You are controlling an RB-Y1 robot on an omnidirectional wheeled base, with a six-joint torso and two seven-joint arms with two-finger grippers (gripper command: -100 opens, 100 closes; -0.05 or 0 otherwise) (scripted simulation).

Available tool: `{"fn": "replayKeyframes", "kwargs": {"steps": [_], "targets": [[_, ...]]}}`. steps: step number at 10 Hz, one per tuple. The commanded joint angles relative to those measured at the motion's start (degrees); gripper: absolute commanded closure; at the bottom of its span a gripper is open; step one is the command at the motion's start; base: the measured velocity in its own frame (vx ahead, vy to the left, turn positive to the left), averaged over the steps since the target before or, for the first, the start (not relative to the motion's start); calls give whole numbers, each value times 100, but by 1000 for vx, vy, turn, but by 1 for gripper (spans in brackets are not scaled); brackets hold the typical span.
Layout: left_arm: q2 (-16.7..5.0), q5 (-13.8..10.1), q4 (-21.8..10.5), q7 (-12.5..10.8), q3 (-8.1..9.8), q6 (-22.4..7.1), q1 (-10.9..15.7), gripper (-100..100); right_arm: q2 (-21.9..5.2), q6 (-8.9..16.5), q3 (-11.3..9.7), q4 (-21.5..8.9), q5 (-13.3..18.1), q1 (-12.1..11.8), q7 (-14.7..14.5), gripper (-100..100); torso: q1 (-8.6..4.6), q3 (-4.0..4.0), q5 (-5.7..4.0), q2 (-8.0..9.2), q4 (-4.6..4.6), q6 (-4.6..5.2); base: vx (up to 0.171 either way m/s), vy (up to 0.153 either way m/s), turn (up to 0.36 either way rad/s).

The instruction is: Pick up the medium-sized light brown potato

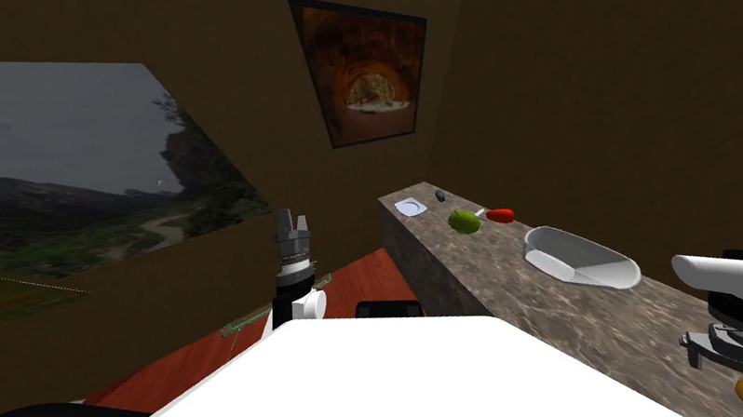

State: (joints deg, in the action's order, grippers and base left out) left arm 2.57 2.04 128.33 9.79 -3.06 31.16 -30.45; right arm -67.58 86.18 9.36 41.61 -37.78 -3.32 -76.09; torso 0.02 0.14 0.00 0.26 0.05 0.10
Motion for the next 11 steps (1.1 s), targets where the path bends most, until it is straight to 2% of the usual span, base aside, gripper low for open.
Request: {"fn": "replayKeyframes", "kwargs": {"steps": [1,2,3,4,5,6,7,8,9,10,11], "targets": [[0,0,0,0,0,0,0,0,-39,-110,-111,-79,-238,-62,24,-100,0,0,0,0,0,0,-31,-3,80],[0,0,0,0,0,0,-1,0,-123,-248,-318,-135,-446,-226,97,-100,2,0,0,0,0,3,-32,-3,125],[0,0,0,0,0,0,0,0,-123,-248,-318,-135,-583,-226,97,-100,1,0,0,1,0,1,-25,-6,85],[0,0,0,0,0,0,-1,0,-208,-385,-524,-191,-767,-390,170,-100,1,-1,0,-2,0,2,-32,-2,173],[0,0,0,0,0,0,0,0,-208,-385,-524,-191,-928,-390,170,-100,2,0,1,0,0,0,-26,-7,81],[0,0,0,0,0,0,-1,0,-292,-523,-731,-247,-1107,-555,243,-100,1,-1,1,-2,0,3,-31,-8,140],[0,0,0,0,0,0,0,0,-292,-523,-731,-247,-1272,-555,243,-100,0,0,1,-1,0,0,-26,-7,82],[0,0,0,0,0,0,-1,0,-376,-660,-937,-303,-1441,-719,316,-100,0,-1,0,-2,0,3,-29,-1,158],[0,0,0,0,0,0,0,0,-376,-660,-937,-303,-1601,-719,316,-100,1,-1,0,-1,0,1,-26,-3,77],[0,0,0,0,0,0,-1,0,-460,-798,-1144,-359,-1771,-883,389,-100,1,-1,1,-2,0,4,-35,-2,117],[0,0,0,0,0,0,0,0,-460,-798,-1144,-359,-1954,-883,389,-100,1,1,1,1,1,2,-28,-2,83]]}}
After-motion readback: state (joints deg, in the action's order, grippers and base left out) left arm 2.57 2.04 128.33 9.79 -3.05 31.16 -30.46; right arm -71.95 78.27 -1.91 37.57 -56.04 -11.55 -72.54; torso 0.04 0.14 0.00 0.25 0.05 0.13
